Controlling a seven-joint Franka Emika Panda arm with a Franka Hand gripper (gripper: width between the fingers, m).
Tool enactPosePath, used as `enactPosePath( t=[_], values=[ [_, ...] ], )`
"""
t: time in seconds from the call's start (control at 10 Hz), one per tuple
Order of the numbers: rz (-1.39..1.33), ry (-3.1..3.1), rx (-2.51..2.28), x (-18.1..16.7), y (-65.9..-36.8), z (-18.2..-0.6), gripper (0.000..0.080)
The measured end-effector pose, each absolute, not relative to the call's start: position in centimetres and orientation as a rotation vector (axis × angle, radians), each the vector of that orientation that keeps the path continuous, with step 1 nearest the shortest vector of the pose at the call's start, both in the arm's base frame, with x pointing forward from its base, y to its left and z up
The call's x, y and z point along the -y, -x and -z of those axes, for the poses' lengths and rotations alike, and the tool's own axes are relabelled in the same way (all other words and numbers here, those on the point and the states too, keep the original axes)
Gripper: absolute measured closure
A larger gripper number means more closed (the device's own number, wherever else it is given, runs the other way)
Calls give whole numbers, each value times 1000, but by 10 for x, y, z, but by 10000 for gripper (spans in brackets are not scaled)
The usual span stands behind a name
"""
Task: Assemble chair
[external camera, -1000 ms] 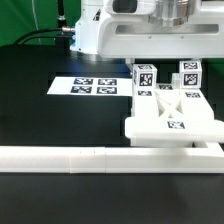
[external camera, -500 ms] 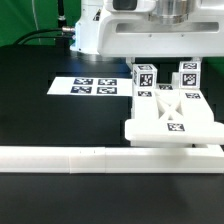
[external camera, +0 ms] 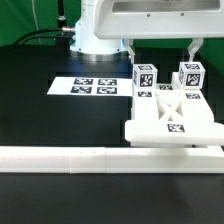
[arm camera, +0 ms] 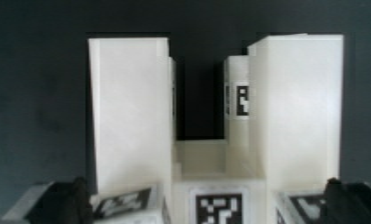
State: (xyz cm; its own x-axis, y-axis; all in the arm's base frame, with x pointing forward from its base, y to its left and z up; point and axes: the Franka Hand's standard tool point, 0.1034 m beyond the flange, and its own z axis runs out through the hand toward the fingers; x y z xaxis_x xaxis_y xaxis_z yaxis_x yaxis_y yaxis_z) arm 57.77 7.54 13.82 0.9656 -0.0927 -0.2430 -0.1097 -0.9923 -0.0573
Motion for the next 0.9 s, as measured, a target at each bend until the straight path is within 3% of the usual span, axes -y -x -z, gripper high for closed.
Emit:
enactPosePath(
  t=[0.4, 0.7, 0.9],
  values=[
    [-385, 3037, -152, -79, -591, -163, 151],
    [-368, 3041, -159, -82, -593, -158, 151],
    [-281, 3051, -131, -102, -604, -146, 151]
  ],
)
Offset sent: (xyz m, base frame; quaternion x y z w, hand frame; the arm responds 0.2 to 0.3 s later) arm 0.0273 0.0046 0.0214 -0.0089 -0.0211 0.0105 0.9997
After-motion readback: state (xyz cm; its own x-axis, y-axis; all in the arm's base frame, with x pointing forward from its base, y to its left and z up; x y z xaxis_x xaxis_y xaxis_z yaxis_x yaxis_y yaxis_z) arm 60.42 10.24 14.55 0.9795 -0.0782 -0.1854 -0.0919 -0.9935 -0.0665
